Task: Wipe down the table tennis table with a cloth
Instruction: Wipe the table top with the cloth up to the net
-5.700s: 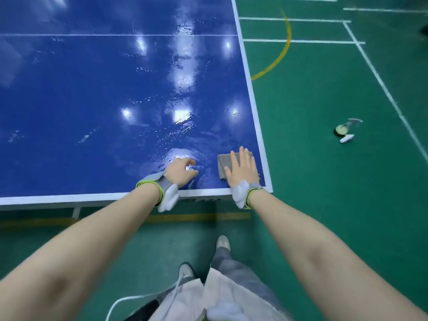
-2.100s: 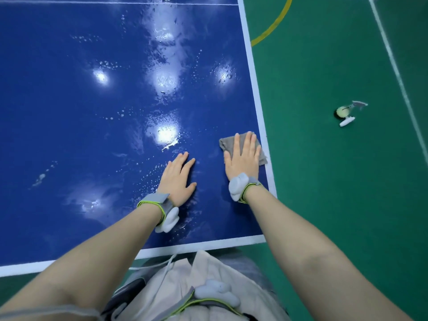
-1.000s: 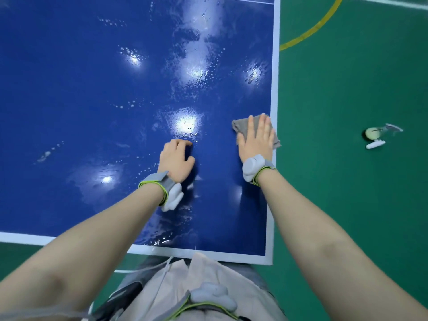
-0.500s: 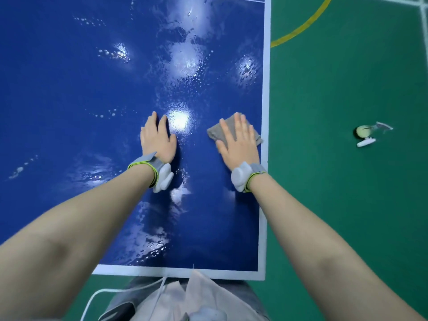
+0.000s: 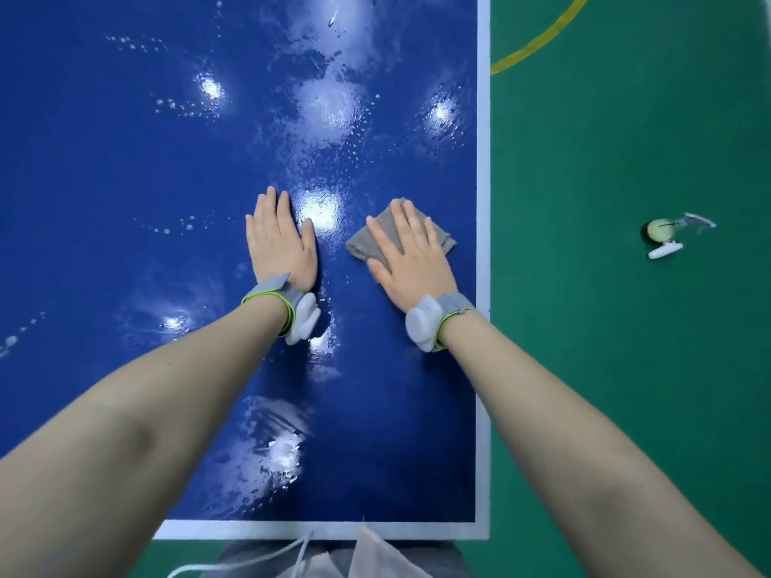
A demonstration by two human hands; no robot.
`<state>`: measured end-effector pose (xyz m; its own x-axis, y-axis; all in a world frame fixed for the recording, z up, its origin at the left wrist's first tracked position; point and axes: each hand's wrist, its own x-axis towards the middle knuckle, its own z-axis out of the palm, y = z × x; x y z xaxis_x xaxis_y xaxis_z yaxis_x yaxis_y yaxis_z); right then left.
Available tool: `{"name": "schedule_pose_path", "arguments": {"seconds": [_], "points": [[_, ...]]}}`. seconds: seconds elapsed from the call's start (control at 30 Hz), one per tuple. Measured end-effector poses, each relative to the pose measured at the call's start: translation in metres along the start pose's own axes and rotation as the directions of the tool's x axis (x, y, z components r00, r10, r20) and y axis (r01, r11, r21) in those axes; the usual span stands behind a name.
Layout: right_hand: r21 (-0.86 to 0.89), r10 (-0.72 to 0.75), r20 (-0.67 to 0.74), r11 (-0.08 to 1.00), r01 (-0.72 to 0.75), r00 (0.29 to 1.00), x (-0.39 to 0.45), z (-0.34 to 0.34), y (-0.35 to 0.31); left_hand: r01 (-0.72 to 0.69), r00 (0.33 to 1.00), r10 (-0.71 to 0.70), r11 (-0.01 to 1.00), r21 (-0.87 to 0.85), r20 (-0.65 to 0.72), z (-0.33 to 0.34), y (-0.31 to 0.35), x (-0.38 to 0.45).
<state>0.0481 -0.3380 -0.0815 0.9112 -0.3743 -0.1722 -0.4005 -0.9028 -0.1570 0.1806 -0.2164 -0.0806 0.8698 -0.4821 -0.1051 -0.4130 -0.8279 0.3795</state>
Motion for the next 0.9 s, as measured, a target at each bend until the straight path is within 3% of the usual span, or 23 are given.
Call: {"name": "schedule_pose_path", "arguments": {"seconds": [0.07,0.17,0.3,0.37,0.5,0.6,0.67,0.8,0.9], "points": [[0.001,0.045,-0.008,0.999,-0.045,0.999,0.004,-0.006,0.027,-0.001,1.0,0.002,1.0,0.03,-0.027,0.003,-0.001,-0.002],[0.014,0.292,-0.02,0.956,-0.292,0.956,0.01,-0.013,0.056,-0.015,1.0,0.016,0.998,0.065,-0.023,0.006,-0.001,-0.002],[0.008,0.431,-0.066,0.902,-0.431,0.9,0.023,-0.011,0.036,-0.005,1.0,0.008,0.996,0.088,-0.026,0.007,-0.002,-0.003],[0.034,0.403,-0.049,0.915,-0.402,0.914,0.03,-0.009,0.016,0.001,1.0,0.001,0.995,0.097,-0.029,0.008,-0.001,-0.003],[0.035,0.143,0.023,0.989,-0.143,0.99,0.04,-0.009,-0.013,0.008,0.999,-0.004,0.995,0.102,-0.039,0.009,-0.001,-0.002],[0.018,-0.002,0.012,1.0,0.002,1.0,0.046,-0.011,0.003,0.009,0.999,-0.005,0.996,0.091,-0.043,0.009,-0.001,-0.001],[0.032,0.065,-0.006,0.997,-0.065,0.998,0.05,-0.017,0.026,0.008,0.999,-0.004,0.996,0.087,-0.043,0.009,0.0,-0.002],[0.035,0.373,-0.009,0.927,-0.373,0.928,0.064,-0.025,0.064,0.018,0.999,-0.015,0.997,0.076,-0.042,0.008,0.001,-0.001],[-0.02,0.436,-0.019,0.9,-0.436,0.9,0.075,-0.025,0.06,0.025,0.999,-0.022,0.997,0.078,-0.04,0.008,0.001,-0.001]]}}
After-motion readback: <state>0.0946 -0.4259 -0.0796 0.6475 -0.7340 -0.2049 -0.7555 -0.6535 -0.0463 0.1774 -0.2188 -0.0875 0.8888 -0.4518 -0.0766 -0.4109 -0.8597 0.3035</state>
